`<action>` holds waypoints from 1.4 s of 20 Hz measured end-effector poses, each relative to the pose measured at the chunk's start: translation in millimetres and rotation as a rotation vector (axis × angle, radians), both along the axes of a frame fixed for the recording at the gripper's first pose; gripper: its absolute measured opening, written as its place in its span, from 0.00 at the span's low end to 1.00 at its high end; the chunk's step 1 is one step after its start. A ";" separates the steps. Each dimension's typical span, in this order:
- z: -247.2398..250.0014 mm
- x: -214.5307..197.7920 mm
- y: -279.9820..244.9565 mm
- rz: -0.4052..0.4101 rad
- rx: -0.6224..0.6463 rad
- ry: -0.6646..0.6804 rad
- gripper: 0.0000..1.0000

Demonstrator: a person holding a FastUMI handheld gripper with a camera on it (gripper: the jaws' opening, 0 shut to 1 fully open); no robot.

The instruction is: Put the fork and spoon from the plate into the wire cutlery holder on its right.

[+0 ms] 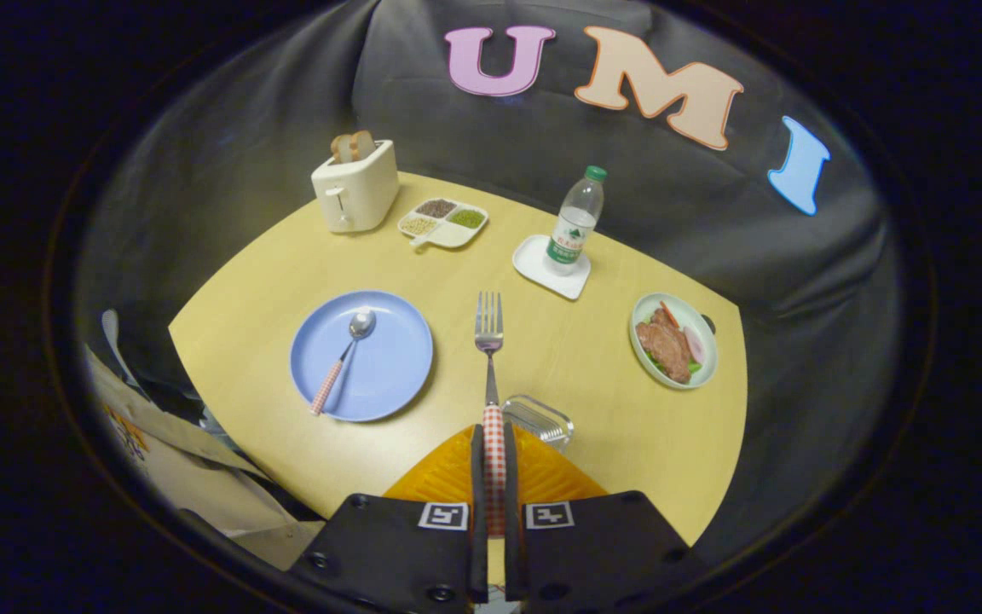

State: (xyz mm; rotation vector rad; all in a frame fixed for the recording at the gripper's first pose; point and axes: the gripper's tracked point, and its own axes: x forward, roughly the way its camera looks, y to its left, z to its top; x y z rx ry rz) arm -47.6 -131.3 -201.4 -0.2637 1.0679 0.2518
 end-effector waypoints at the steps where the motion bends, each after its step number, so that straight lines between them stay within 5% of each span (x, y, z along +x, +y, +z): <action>1: 0.7 -4.3 -8.0 -0.001 -0.007 0.019 0.11; 13: -45.1 -56.8 -47.8 0.111 -0.083 0.309 0.11; 24: -82.6 -43.2 -44.5 0.108 -0.110 0.461 0.11; 28: -80.3 -27.8 -40.7 0.078 -0.084 0.410 0.23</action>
